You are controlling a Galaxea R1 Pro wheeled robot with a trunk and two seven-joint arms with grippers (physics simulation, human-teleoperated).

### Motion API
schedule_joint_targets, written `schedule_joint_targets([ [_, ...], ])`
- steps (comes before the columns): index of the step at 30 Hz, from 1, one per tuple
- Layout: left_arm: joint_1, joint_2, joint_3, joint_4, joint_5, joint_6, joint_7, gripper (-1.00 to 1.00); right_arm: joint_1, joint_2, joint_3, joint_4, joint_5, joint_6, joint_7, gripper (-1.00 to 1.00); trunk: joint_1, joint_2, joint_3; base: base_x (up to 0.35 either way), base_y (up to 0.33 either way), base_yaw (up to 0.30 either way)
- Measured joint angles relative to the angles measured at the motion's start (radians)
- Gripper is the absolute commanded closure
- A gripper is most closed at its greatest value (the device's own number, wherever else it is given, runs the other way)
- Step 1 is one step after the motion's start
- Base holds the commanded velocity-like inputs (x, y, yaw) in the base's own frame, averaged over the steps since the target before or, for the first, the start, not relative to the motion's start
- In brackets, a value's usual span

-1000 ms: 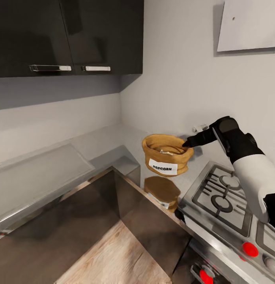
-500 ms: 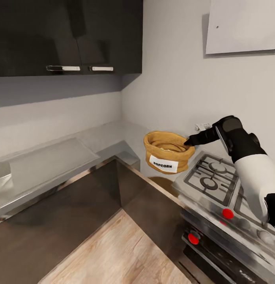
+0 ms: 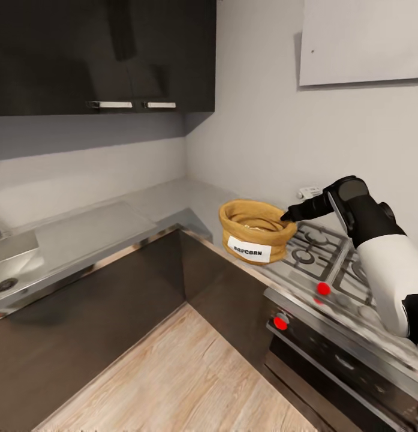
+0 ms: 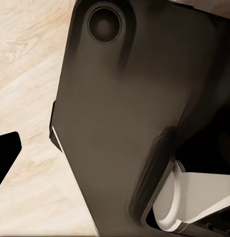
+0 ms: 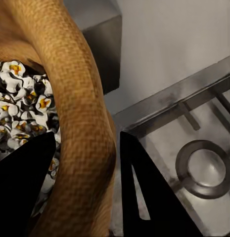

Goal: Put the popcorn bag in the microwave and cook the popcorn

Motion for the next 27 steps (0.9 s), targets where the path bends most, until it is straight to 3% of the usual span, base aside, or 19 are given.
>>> schedule_joint_targets([
  [27,0.0,0.004,-0.005,0.0,0.004,0.001,-0.013,-1.0,0.0,-0.009,0.002,0.0,0.002,0.001,-0.052,1.0,-0.001,0.0,0.04,-0.011,0.0,-0.08],
])
